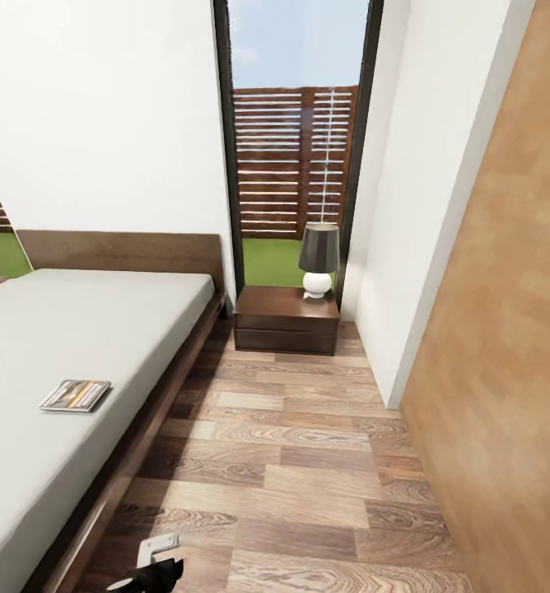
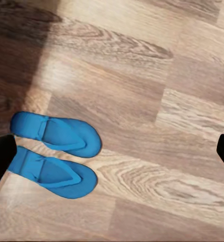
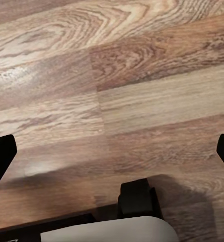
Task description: In the bedroom, move the book from the bed onto either nightstand, and place the two sandals side by side next to the bed.
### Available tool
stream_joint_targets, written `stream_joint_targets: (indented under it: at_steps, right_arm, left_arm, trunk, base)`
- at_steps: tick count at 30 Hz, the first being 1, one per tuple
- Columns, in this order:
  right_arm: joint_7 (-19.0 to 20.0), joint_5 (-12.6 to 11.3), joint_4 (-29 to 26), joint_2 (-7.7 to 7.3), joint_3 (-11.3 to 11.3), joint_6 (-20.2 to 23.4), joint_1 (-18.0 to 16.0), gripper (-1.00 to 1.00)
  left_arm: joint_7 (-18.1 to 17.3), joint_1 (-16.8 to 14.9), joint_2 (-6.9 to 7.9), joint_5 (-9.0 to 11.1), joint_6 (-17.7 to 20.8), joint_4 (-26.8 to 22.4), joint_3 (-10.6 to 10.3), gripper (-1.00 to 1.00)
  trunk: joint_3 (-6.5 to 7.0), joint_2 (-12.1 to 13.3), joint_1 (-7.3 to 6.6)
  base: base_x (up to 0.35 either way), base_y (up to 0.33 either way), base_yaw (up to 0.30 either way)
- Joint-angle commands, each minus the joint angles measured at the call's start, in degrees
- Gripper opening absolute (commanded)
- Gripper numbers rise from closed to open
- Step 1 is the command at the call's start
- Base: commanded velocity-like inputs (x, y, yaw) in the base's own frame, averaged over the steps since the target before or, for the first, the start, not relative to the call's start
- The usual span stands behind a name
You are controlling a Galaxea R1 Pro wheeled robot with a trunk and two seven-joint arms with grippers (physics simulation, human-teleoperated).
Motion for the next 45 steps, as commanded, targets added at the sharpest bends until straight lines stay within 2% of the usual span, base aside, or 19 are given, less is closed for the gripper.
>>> stream_joint_targets:
  at_steps: [1, 4, 5, 7, 10, 16, 32, 45]
  right_arm:
    - [0.3, -0.2, 0.1, -0.01, -0.4, -0.1, 0.0, 1.0]
    - [0.3, -0.2, 0.1, -0.01, -0.4, -0.1, 0.0, 1.0]
    - [0.3, -0.2, 0.1, -0.01, -0.4, -0.1, 0.0, 1.0]
    - [0.3, -0.2, 0.1, -0.01, -0.4, -0.1, 0.0, 1.0]
    - [0.3, -0.2, 0.1, -0.03, -0.4, -0.1, 0.0, 1.0]
    - [0.3, -0.2, 0.1, -0.09, -0.5, -0.1, 0.0, 1.0]
    - [0.3, -0.1, 0.1, -0.1, -0.5, -0.1, 0.0, 1.0]
    - [0.3, -0.1, 0.0, -0.1, -0.5, -0.1, 0.0, 1.0]
  left_arm:
    - [3.5, 0.0, 0.0, -1.0, -0.2, 0.1, 0.4, 1.0]
    - [8.4, 0.0, 0.0, -2.0, -0.1, 0.1, 0.4, 1.0]
    - [8.9, 0.1, 0.0, -2.2, 0.0, 0.2, 0.4, 1.0]
    - [10.4, 2.3, 0.04, -3.0, -0.3, 0.2, 0.4, 1.0]
    - [10.7, 3.6, 0.08, -3.2, -1.2, 0.2, 0.4, 1.0]
    - [10.8, 4.2, 0.21, -3.1, -3.7, 0.2, 0.5, 1.0]
    - [10.8, 4.3, 0.09, -3.1, -4.0, 0.4, 0.4, 1.0]
    - [10.8, 4.3, 0.09, -3.1, -4.0, 0.4, 0.4, 1.0]
  trunk:
    - [-0.05, 0.0, -0.01]
    - [-0.05, 0.0, -0.01]
    - [-0.05, 0.0, -0.01]
    - [-0.05, 0.0, -0.01]
    - [-0.05, 0.0, -0.01]
    - [-0.05, 0.0, -0.01]
    - [-0.05, 0.0, -0.01]
    - [-0.05, 0.0, -0.01]
  base:
    - [0.0, 0.0, -0.002]
    - [0.0, 0.0, -0.001]
    - [0.0, 0.0, 0.0]
    - [0.0, 0.0, 0.0]
    - [0.0, 0.0, 0.0]
    - [0.0, 0.0, 0.0]
    - [0.0, -0.002, 0.0]
    - [0.001, -0.085, 0.0]
